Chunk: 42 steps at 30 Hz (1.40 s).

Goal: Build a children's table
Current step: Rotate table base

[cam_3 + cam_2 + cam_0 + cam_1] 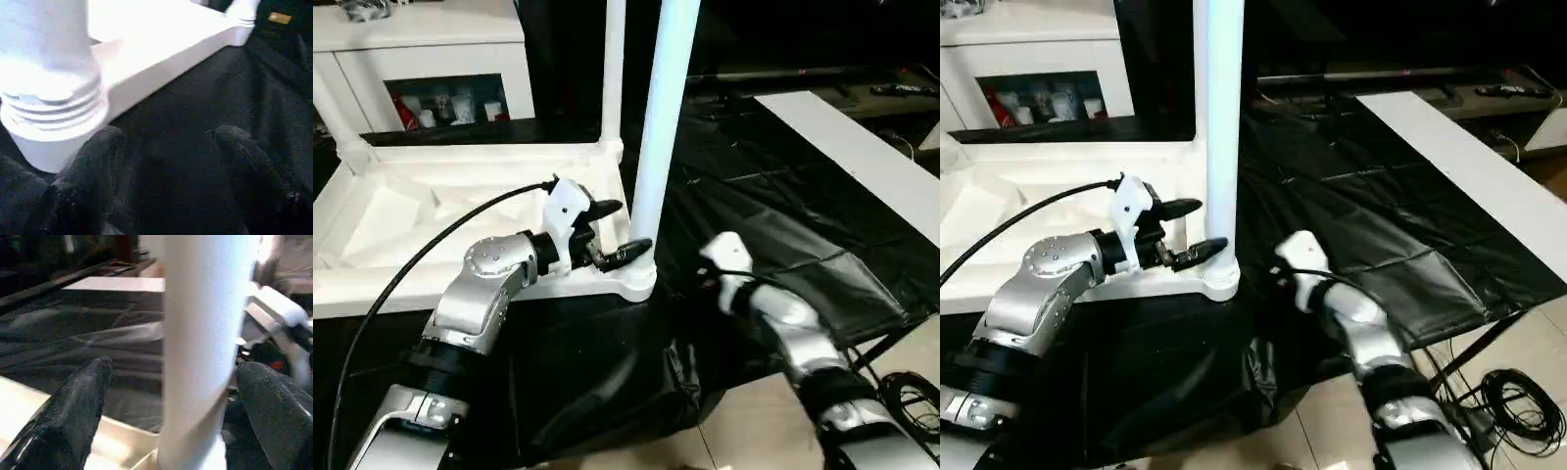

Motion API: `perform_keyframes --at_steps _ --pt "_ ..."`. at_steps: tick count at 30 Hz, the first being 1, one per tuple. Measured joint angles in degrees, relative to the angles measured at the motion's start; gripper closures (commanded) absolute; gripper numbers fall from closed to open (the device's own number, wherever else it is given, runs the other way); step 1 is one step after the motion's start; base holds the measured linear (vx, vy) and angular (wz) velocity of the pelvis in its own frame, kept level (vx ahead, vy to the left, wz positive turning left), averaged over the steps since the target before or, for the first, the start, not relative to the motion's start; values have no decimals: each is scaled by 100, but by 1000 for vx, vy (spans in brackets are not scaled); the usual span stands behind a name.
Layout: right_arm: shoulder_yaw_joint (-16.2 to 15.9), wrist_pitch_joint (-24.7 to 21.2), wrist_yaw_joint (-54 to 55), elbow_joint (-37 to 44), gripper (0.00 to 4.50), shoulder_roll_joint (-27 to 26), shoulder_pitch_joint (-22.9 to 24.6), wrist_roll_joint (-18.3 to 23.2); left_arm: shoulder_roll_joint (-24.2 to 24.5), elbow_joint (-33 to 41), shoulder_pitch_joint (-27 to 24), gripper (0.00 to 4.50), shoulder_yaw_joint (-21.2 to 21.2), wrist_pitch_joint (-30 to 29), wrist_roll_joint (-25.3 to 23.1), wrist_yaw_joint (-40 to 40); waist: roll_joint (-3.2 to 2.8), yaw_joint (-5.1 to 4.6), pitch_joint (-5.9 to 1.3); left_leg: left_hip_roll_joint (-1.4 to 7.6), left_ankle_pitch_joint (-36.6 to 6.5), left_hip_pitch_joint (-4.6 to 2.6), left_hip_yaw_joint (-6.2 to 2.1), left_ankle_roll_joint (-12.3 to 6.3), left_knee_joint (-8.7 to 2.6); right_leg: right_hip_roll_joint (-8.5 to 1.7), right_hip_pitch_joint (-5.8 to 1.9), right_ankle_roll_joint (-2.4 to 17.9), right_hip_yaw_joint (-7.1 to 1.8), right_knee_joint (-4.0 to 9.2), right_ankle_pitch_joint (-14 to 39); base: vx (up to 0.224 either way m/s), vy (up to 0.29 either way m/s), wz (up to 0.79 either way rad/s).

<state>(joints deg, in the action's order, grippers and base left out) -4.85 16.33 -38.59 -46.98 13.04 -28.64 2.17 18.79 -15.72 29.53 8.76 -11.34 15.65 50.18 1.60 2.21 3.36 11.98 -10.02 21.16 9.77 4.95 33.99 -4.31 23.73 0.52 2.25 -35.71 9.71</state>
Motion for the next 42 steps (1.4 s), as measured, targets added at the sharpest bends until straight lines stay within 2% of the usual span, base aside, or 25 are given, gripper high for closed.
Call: perform_keyframes --at_steps 4,6,10,11,14,16,20,26,27,28,29,30,31,32,33,34,35,36,37,38,39,40,41,42 --pt "181 -192 133 463 117 130 196 91 89 26 -202 0 -4 -15 147 298 -56 -5 8 0 0 6 1 -1 -3 3 1 -2 1 19 1 0 0 0" --pt "368 -452 380 883 117 134 415 209 97 116 -526 0 -237 -29 253 113 -111 -19 -4 -1 0 10 2 -2 -6 4 -3 -2 0 39 1 0 0 0" --pt "734 -906 1077 1514 117 54 724 324 30 324 -1015 0 -1054 -131 335 -854 -127 -19 -1 -1 0 14 2 -2 -10 7 0 -4 6 46 2 0 0 0" --pt "811 -975 1262 1925 117 -52 926 368 -85 610 -1305 0 -1425 -61 419 -1198 -133 -27 -5 0 0 10 3 -2 -18 7 -3 -5 3 53 3 0 0 0" --pt "817 -1001 1562 2468 117 -272 1317 368 -303 973 -1907 0 -2093 153 431 -1989 -133 -35 -6 1 -1 0 2 -2 -23 7 -10 -54 8 60 32 0 0 0" --pt "765 -1022 1740 2671 117 -378 1451 238 -493 1297 -2289 0 -2347 221 293 -2445 -134 -35 -6 8 -1 6 -3 -2 -27 6 -7 -55 4 66 33 0 0 0" --pt "637 -1311 1950 3208 117 -586 1770 210 -957 1800 -2969 0 -2333 265 -76 -3153 -137 -25 -4 24 -2 9 -34 0 -27 25 -32 -56 23 87 34 0 0 0" --pt "445 -1641 1924 3726 117 -536 2120 170 -1297 1993 -3130 0 -1729 400 -437 -3556 -131 -41 -7 16 -6 19 -31 6 -36 56 -26 -92 7 96 55 0 0 0" --pt "443 -1714 1920 3844 117 -530 2213 176 -1356 2034 -3162 0 -1622 416 -490 -3562 -124 -35 -5 2 -7 70 -83 2 -40 34 -34 -93 40 96 56 0 0 0" --pt "454 -1773 1918 3962 117 -504 2331 184 -1429 2097 -3179 0 -1512 424 -545 -3572 -134 -61 -11 -44 -5 129 -188 -1 -38 -35 -47 -97 163 109 58 -18 8 28" --pt "453 -1824 1884 4045 117 -444 2444 193 -1531 2218 -3254 0 -1408 429 -586 -3587 -136 -65 -17 -86 9 196 -286 -28 -37 -110 -71 -104 331 151 54 -18 8 28" --pt "455 -1849 1858 4051 117 -408 2470 196 -1550 2255 -3311 0 -1360 434 -602 -3598 -140 -41 -19 -107 45 238 -334 -117 -29 -147 -91 -123 400 186 40 6 34 45" --pt "462 -1853 1816 4066 117 -369 2474 210 -1552 2279 -3393 0 -1335 434 -646 -3619 -149 -12 -25 -127 59 303 -361 -275 19 -238 -108 -138 507 194 31 7 60 45" --pt "493 -1853 1775 4096 117 -329 2489 256 -1570 2285 -3477 0 -1334 434 -668 -3672 -164 60 -24 -146 -35 375 -385 -574 164 -325 -148 -179 587 198 32 7 60 45" --pt "504 -1853 1731 4132 117 -311 2509 284 -1585 2301 -3551 0 -1334 447 -687 -3698 -192 114 -24 -168 -140 422 -397 -750 329 -405 -202 -224 658 203 47 5 114 48" --pt "504 -1851 1687 4139 117 -277 2512 296 -1596 2336 -3653 0 -1336 505 -716 -3751 -205 154 -24 -191 -226 432 -402 -887 434 -472 -265 -289 692 206 59 25 175 48" --pt "598 -1844 1700 4143 117 -245 2521 299 -1613 2371 -3756 0 -1346 571 -814 -3873 -265 184 -8 -200 -232 421 -406 -895 491 -551 -417 -360 779 263 67 25 175 48" --pt "646 -1846 1687 4137 117 -202 2539 300 -1595 2397 -3812 0 -1352 612 -909 -3968 -266 141 25 -250 -208 367 -388 -797 470 -579 -523 -387 798 306 91 26 210 53" --pt "647 -1853 1672 4136 117 -182 2531 308 -1582 2434 -3849 0 -1377 671 -1005 -4067 -263 56 43 -346 -152 299 -417 -677 399 -557 -575 -315 782 298 197 38 216 62" --pt "643 -1887 1636 4135 117 -225 2512 355 -1524 2456 -3877 0 -1433 746 -1113 -4186 -236 -79 68 -450 -111 301 -535 -621 363 -419 -490 146 648 -18 481 38 216 62" --pt "623 -1908 1609 4133 117 -281 2507 409 -1527 2456 -3890 0 -1465 787 -1189 -4252 -204 -137 64 -515 -110 302 -616 -622 375 -192 -448 283 546 -351 591 34 177 53" --pt "552 -1919 1564 4133 117 -311 2507 438 -1544 2458 -3895 0 -1456 813 -1234 -4306 -222 -171 73 -604 -96 308 -716 -635 371 36 -458 330 453 -462 640 -6 116 47" --pt "482 -1930 1524 4130 117 -318 2481 459 -1612 2459 -3882 0 -1432 835 -1301 -4359 -155 -195 32 -687 -80 321 -730 -613 350 338 -440 357 378 -519 673 -6 116 47" --pt "475 -1954 1513 4127 117 -318 2428 483 -1649 2458 -3893 0 -1417 833 -1335 -4412 -128 -170 16 -705 -74 335 -697 -611 343 489 -403 290 369 -573 734 -37 65 27"
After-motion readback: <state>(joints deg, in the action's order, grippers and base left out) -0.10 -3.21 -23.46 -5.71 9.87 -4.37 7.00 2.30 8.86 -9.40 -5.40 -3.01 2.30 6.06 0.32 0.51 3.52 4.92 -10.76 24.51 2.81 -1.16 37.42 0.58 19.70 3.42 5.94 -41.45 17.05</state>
